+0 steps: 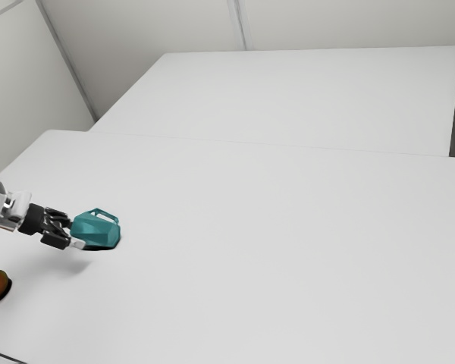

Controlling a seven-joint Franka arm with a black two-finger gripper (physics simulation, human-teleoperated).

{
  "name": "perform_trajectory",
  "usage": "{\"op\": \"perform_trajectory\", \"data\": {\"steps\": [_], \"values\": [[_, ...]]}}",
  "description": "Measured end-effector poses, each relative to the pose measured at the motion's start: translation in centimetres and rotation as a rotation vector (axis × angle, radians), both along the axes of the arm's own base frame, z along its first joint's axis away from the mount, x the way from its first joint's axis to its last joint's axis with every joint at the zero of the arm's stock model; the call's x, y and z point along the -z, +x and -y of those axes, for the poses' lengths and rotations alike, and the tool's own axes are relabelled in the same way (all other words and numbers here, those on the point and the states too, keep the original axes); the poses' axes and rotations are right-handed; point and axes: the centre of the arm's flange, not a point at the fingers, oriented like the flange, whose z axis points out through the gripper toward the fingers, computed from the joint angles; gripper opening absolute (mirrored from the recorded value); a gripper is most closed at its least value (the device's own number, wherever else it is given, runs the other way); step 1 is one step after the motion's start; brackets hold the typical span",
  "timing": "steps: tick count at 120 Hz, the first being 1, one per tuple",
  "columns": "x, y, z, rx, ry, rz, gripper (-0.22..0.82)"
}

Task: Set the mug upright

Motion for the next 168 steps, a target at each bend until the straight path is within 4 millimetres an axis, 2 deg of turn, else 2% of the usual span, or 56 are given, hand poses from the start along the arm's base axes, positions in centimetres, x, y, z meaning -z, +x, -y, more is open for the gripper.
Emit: {"op": "perform_trajectory", "data": {"steps": [50, 73, 85, 109, 123, 142, 153, 168], "values": [[-0.1, -0.1, -0.1, 0.022, 0.01, 0.034, 0.14], [-0.6, 0.5, 0.6, 0.041, 0.005, 0.059, -0.05], [-1.0, 0.9, 1.0, 0.052, 0.004, 0.071, -0.1], [-2.4, 1.5, 1.8, 0.073, 0.011, 0.104, -0.13], [-4.1, 2.2, 2.7, 0.095, 0.032, 0.136, -0.14], [-9.3, 3.9, 5.9, 0.204, 0.15, 0.153, -0.15], [-11.3, 4.2, 7.9, 0.269, 0.233, 0.093, -0.16], [-12.3, 3.4, 9.6, 0.293, 0.353, -0.057, -0.17]]}}
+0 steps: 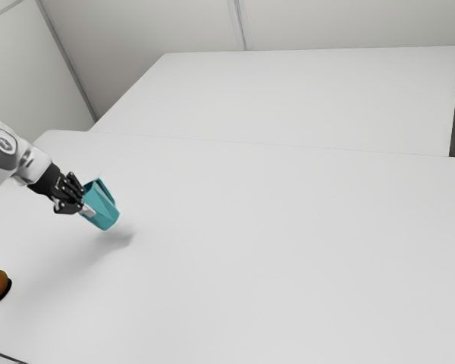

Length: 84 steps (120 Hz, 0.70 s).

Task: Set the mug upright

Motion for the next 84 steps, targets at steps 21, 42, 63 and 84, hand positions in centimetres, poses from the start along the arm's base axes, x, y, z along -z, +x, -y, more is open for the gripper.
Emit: {"op": "perform_trajectory", "data": {"steps": [21, 42, 63, 84], "values": [[0.3, 1.1, 2.2, -0.09, 0.168, -0.163, -0.17], [0.9, 3.8, 5.9, -0.178, 0.33, -0.248, -0.17], [1.8, 5.8, 9.9, -0.288, 0.415, -0.288, -0.17], [2.6, 7.0, 13.3, -0.404, 0.441, -0.301, -0.17]]}}
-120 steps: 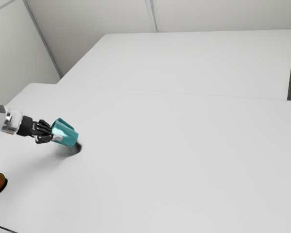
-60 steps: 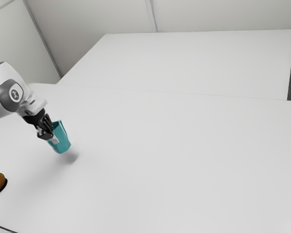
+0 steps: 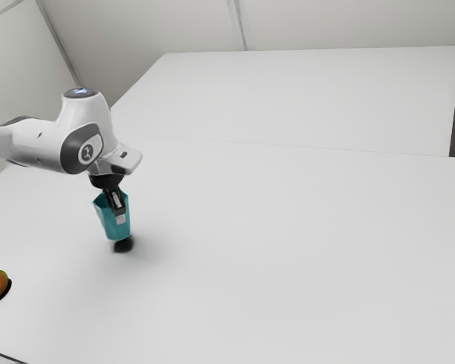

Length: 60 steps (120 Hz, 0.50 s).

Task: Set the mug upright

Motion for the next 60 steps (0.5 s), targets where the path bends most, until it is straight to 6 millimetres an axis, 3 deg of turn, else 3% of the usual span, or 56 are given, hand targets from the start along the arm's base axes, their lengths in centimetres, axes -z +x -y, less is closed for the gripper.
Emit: {"op": "perform_trajectory", "data": {"steps": [25, 60], "values": [[0.1, 2.5, 3.0, -0.086, 0.061, 0.057, -0.17], [1.4, 3.8, 5.4, -0.187, 0.122, 0.144, -0.17]]}}
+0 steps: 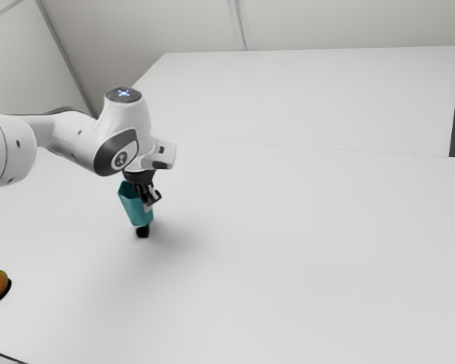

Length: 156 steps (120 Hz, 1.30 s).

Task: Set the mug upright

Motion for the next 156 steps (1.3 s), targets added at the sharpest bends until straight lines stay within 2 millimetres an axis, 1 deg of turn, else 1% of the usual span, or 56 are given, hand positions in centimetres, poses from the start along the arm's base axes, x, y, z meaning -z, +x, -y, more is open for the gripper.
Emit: {"op": "perform_trajectory", "data": {"steps": [24, 34, 64, 73, 92, 105, 114, 125, 142, 156], "values": [[1.4, -0.7, 1.1, -0.143, -0.069, 0.003, -0.16], [1.7, -0.8, 1.5, -0.18, -0.08, 0.006, -0.16], [2.2, -0.7, 1.4, -0.268, -0.085, 0.015, -0.16], [2.4, -0.8, 1.4, -0.285, -0.087, 0.014, -0.05], [2.1, -0.8, 1.3, -0.314, -0.094, 0.02, 0.25], [1.6, -0.9, 1.2, -0.329, -0.098, 0.026, 0.39], [1.4, -0.9, 1.4, -0.333, -0.1, 0.03, 0.45], [0.9, -0.9, 1.9, -0.332, -0.105, 0.039, 0.49], [-0.7, -0.8, 2.7, -0.326, -0.118, 0.066, 0.54], [-1.9, -0.3, 3.5, -0.318, -0.126, 0.091, 0.56]]}}
